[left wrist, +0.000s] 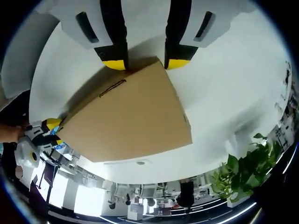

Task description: Operate the shoe box by opening the lid, removing the specified soft item, and placing it in the target area until the item is outside and the box remains undamaged.

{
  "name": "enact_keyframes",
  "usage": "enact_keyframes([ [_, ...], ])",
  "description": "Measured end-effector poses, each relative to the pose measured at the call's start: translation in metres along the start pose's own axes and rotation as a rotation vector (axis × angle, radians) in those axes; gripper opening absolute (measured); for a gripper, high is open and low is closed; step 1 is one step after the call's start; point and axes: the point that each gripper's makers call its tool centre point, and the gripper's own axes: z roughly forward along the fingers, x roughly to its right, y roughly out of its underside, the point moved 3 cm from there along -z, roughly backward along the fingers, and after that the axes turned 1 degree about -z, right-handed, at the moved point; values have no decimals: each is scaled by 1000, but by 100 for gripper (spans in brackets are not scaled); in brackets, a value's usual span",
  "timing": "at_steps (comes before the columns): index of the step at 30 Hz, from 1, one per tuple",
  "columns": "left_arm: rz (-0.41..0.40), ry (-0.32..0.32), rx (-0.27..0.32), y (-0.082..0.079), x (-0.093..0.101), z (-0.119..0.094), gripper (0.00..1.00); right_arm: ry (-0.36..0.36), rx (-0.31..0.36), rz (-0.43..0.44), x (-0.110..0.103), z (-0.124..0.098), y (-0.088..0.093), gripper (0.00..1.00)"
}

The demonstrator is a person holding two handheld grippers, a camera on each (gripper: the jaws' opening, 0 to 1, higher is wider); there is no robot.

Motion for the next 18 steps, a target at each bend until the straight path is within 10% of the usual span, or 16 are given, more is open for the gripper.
enact_keyframes([
  [18, -6, -34, 64, 8, 8, -30, 35, 17, 50, 17, -10, -37, 8, 30],
])
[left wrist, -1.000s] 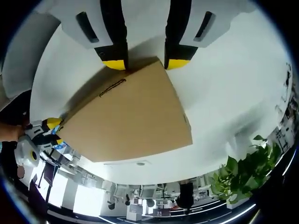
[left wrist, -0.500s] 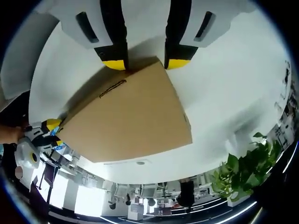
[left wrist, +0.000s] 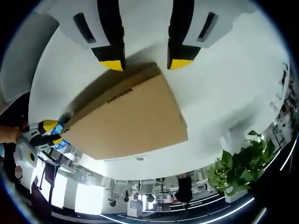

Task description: Operate the shoe box by opening the lid, removing the specified soft item, and placing it in the target area until the item is outside and the box remains undamaged.

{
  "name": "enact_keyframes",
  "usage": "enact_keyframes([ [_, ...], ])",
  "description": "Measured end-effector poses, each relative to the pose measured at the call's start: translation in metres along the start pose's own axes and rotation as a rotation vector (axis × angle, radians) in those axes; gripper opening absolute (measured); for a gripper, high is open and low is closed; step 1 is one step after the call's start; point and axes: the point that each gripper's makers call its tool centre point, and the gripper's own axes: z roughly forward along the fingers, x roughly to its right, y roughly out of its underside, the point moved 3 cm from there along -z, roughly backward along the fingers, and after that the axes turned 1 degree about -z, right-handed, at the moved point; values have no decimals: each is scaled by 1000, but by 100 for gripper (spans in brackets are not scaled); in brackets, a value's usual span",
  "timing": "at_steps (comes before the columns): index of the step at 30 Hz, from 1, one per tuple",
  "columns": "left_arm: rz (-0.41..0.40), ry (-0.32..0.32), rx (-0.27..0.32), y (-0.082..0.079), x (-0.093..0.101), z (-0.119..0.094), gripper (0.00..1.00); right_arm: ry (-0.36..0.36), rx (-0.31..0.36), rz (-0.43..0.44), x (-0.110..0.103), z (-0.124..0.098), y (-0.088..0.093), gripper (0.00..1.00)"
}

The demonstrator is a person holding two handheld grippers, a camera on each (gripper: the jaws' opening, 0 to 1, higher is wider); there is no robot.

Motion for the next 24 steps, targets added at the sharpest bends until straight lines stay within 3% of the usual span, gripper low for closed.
enact_keyframes([
  [10, -16, 3, 74, 2, 17, -30, 39, 67, 48, 42, 7, -38, 8, 36],
  [21, 6, 35, 180, -7, 51, -61, 50, 175, 84, 94, 24, -91, 23, 49],
  [24, 38, 42, 183, -5, 61, -66, 53, 203, 81, 91, 29, -104, 29, 52],
])
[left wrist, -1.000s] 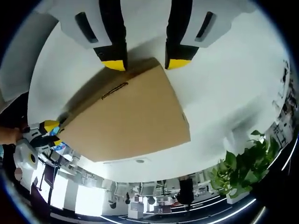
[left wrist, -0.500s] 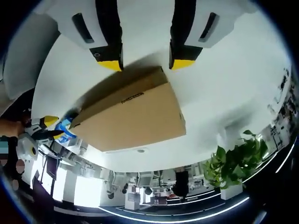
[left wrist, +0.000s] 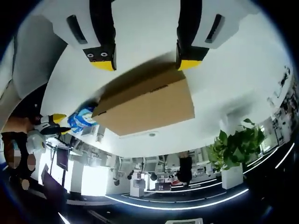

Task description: Operate the shoe box by opening the lid, removing the specified soft item, and placing it in the target area until the item is outside and the box remains undamaged.

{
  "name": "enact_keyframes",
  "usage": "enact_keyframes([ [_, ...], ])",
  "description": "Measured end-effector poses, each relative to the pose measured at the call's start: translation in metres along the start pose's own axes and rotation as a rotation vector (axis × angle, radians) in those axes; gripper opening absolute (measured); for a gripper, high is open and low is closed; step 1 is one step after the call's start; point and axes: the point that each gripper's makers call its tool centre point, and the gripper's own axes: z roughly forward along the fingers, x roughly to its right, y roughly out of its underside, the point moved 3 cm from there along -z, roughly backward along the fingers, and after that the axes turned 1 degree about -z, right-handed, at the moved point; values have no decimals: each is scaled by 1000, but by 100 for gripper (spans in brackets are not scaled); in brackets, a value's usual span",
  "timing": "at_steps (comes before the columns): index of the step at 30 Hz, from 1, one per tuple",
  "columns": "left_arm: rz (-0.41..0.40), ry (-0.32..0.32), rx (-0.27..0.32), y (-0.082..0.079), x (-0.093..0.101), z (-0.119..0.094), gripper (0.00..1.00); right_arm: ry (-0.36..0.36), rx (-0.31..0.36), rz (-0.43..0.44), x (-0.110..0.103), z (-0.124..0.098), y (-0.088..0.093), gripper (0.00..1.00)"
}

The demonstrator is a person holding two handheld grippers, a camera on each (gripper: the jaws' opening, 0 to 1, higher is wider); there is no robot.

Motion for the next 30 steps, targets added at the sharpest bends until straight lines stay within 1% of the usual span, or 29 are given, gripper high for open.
enact_keyframes([
  [2, 14, -3, 9, 0, 5, -5, 55, 13, 1, 6, 3, -9, 3, 54],
  [3, 17, -2, 24, -1, 8, -8, 56, 20, 0, 7, 5, -14, 5, 55],
  [6, 3, 3, 45, 0, 16, -15, 61, 37, -7, 10, 10, -27, 12, 59],
  [9, 15, 6, 44, 5, 24, -18, 67, 53, -17, 29, 14, -38, 20, 62],
  [12, 37, 9, 26, 12, 31, -22, 71, 72, -15, 58, 18, -49, 26, 66],
  [17, 35, 15, 35, 16, 40, -28, 78, 89, -7, 76, 18, -65, 33, 71],
  [21, 24, 1, 31, 19, 42, -33, 85, 93, -9, 92, 15, -76, 40, 76],
  [25, -23, -19, 54, 17, 41, -41, 92, 93, 2, 114, 11, -86, 39, 81],
  [29, -29, -24, 80, 13, 43, -47, 100, 96, 8, 134, 8, -93, 38, 88],
  [30, -31, -22, 86, 12, 44, -47, 100, 96, 9, 134, 8, -95, 38, 89],
])
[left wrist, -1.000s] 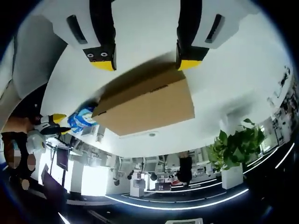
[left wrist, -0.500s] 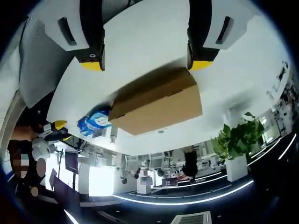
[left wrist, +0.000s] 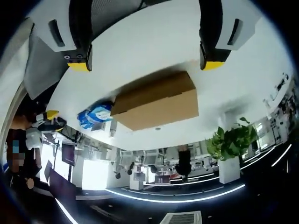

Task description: Operate the shoe box by opening the lid, removing the specified soft item, and placing it in the target area until the item is outside and the box remains undamaged.

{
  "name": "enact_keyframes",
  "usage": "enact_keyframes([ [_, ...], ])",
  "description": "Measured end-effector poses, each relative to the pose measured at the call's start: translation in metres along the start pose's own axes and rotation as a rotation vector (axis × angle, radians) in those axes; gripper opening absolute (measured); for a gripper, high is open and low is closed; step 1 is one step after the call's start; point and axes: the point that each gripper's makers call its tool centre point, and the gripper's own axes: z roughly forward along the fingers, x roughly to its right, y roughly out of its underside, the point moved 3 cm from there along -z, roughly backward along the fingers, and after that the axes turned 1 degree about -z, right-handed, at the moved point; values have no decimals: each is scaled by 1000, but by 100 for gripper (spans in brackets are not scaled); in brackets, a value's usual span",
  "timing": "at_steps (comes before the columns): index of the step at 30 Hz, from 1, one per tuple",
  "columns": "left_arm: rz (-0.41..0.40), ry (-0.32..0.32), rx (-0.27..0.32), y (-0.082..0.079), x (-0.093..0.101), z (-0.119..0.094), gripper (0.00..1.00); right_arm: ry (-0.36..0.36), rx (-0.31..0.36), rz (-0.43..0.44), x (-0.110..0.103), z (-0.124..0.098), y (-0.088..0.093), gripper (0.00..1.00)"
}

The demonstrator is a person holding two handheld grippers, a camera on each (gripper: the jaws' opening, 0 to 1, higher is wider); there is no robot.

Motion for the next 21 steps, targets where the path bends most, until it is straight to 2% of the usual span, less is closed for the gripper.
enact_keyframes([
  [4, -1, 23, 11, -2, 5, 1, 100, 8, 21, 14, 0, -4, -3, 96],
  [21, -3, 8, 12, -2, 1, -3, 100, 27, 16, 13, 2, -12, -3, 96],
])
